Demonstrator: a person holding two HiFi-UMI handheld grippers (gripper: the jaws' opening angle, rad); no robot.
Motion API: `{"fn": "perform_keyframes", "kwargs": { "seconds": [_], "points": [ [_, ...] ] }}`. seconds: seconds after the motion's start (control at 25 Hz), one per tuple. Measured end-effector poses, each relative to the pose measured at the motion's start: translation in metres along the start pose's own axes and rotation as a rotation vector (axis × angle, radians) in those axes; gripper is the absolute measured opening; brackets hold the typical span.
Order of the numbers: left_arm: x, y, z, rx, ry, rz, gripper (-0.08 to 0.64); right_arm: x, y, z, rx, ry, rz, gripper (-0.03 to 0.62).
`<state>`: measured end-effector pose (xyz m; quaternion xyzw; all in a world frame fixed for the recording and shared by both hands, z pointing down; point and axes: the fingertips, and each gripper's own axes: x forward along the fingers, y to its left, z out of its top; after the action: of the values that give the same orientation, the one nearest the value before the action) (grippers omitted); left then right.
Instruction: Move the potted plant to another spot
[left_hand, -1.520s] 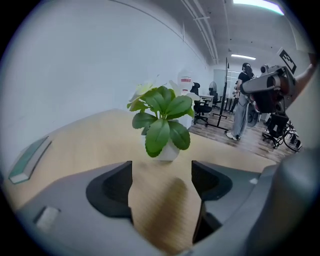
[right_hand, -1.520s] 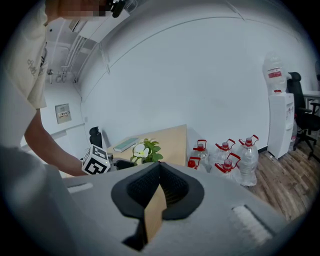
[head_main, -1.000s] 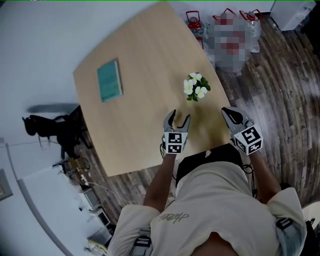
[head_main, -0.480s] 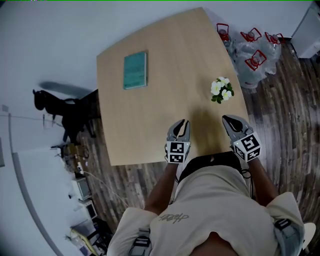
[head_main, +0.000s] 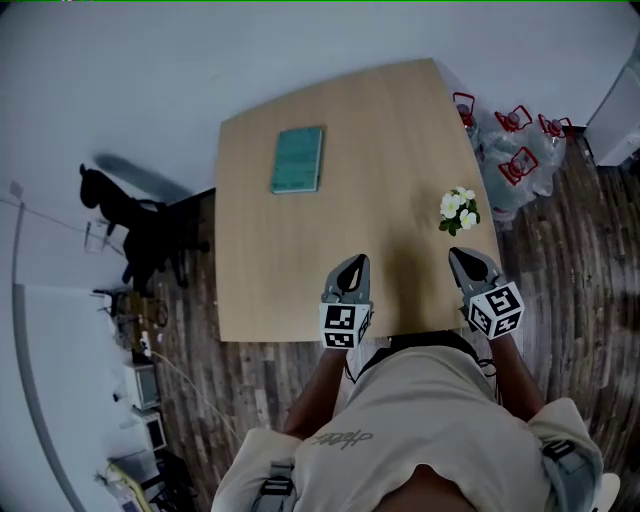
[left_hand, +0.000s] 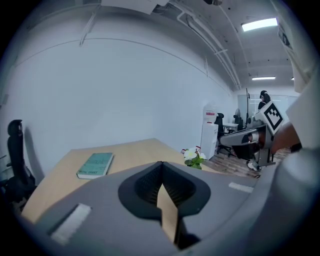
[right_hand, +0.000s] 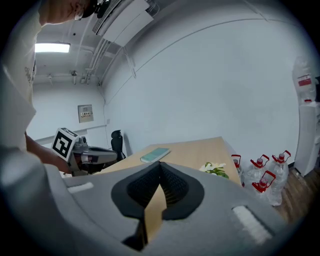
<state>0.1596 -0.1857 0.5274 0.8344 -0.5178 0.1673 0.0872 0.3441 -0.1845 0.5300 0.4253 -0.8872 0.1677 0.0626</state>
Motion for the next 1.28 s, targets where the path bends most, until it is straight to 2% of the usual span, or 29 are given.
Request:
{"fn": "perform_keyframes", "kwargs": {
  "seconds": [0.16, 0.4, 0.6, 1.0, 1.28],
  "points": [
    [-0.01, 0.008, 0.018, 0.008, -0.031, -0.014, 0.017, 0.003, 0.008, 0.024, -0.042, -0.038, 0.006, 0.002],
    [-0.02, 0.017, 0.05, 0.019, -0.061, -0.024, 0.017, 0.004, 0.031, 0.07, -0.084, -0.102, 0.084, 0.002],
    [-0.032, 0.033, 0.083, 0.015, -0.116, -0.021, 0.017, -0.001, 0.051, 0.116, -0.132, -0.177, 0.106, 0.002],
    [-0.05, 0.049, 0.147, -0.008, -0.274, -0.023, 0.017, -0.017, 0.055, 0.168, -0.24, -0.289, 0.045, 0.002],
    [-0.066, 0.047, 0.174, 0.028, -0.33, -0.035, 0.017, -0.026, 0.069, 0.191, -0.294, -0.314, 0.025, 0.002]
  ]
}}
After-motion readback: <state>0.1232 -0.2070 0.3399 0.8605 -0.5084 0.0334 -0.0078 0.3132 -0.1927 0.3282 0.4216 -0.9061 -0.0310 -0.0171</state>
